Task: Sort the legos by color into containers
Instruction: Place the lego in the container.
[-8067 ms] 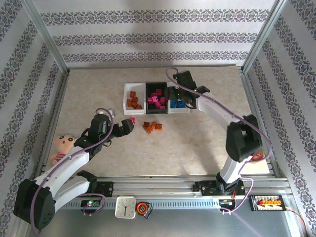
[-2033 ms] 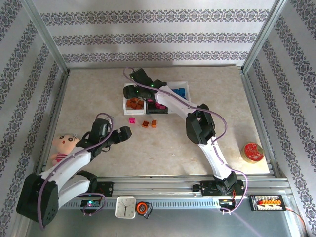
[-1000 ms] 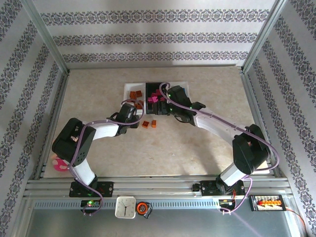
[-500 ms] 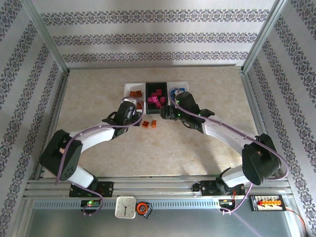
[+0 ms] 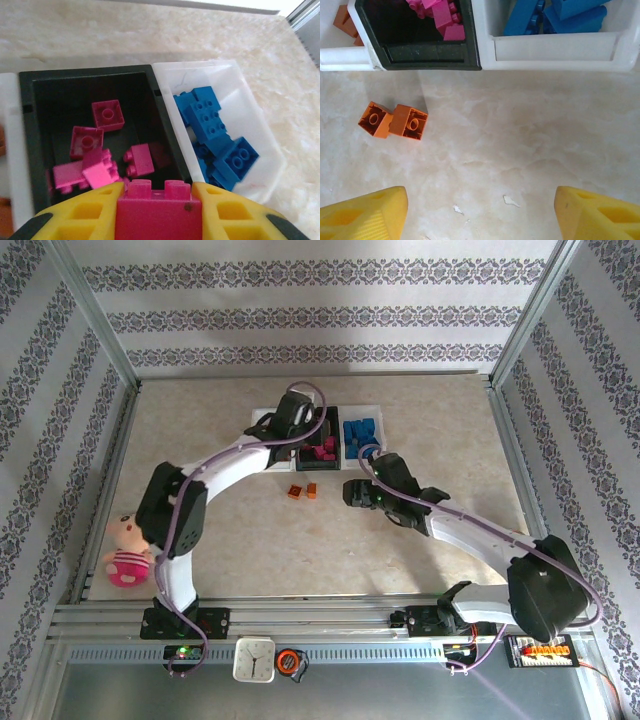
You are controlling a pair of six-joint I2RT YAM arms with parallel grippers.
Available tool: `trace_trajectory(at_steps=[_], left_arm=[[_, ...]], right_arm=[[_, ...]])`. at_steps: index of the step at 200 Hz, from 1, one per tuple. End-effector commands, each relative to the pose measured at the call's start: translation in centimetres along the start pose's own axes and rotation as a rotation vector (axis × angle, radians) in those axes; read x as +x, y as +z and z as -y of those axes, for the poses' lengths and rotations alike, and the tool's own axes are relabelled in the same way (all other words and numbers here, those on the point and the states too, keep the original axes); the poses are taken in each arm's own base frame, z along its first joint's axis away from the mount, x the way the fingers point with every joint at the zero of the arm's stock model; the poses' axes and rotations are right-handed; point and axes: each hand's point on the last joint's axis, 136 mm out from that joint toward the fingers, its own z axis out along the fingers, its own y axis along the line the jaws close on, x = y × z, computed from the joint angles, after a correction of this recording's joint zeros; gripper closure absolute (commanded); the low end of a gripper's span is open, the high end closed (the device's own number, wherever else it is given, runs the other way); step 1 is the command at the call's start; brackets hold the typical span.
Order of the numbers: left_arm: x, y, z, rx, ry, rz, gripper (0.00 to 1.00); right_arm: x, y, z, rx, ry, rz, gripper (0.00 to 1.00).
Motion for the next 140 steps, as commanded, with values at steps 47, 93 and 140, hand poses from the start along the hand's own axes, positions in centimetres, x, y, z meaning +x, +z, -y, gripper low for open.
trace_trajectory(at_steps=[47,93,140], left_arm=[[0.6,4.2,-1.1,-0.074,0.009,-0.105,0.41],[-2.7,-0.2,1.8,0.044,-0.031,-0.011,0.26],[-1.1,-8.3,2.4,0.140,-0.059,0.063,0.21]], right_arm=[[1.7,-0.7,-0.1,-0.034,0.016,-0.018,0.22],[1.5,0.2,-2.2,-0.079,-0.005,-0.031,0.20],[1.1,2.5,-5.2,-0.127,-0.023,-0.054,0.20]])
